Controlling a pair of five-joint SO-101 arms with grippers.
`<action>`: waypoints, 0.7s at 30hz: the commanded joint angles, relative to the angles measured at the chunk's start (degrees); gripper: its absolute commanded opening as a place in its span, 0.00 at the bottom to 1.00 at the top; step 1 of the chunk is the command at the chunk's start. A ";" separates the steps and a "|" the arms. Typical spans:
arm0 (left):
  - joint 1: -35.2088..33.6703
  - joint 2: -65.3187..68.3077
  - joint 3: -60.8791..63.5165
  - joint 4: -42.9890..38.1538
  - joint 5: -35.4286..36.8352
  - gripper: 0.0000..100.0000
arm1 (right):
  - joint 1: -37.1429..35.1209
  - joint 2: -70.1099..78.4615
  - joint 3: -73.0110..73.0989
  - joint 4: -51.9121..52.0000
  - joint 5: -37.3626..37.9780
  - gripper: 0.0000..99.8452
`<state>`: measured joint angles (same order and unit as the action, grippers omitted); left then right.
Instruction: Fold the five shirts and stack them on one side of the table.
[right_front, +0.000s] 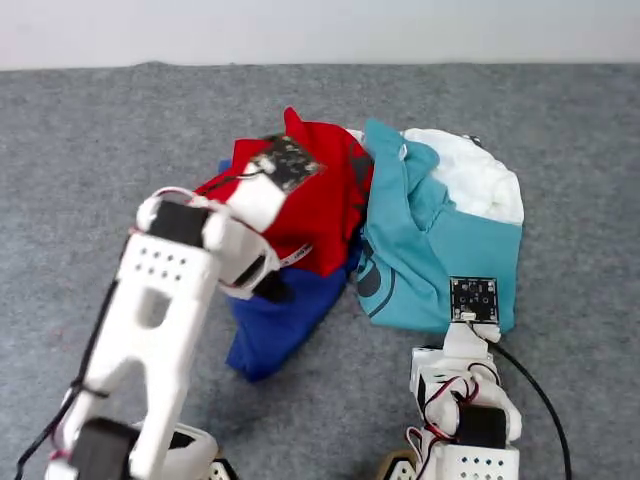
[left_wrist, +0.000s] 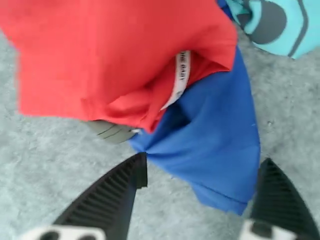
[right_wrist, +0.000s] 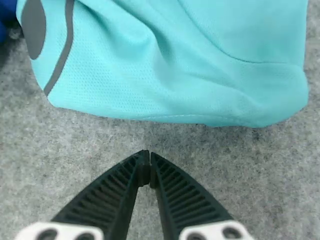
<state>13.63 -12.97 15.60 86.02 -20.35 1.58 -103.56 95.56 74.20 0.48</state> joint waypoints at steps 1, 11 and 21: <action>1.23 7.03 -4.53 -4.04 0.88 0.35 | 0.48 -0.04 0.88 0.48 -0.35 0.01; -0.18 31.56 -13.49 -13.89 0.88 0.35 | 0.48 -0.04 0.88 0.48 -0.35 0.01; 0.18 42.55 -17.63 -14.51 0.53 0.09 | 0.48 -0.04 0.88 0.48 -0.35 0.01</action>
<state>13.89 27.91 -0.57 72.40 -19.74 1.58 -103.56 95.56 74.20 0.48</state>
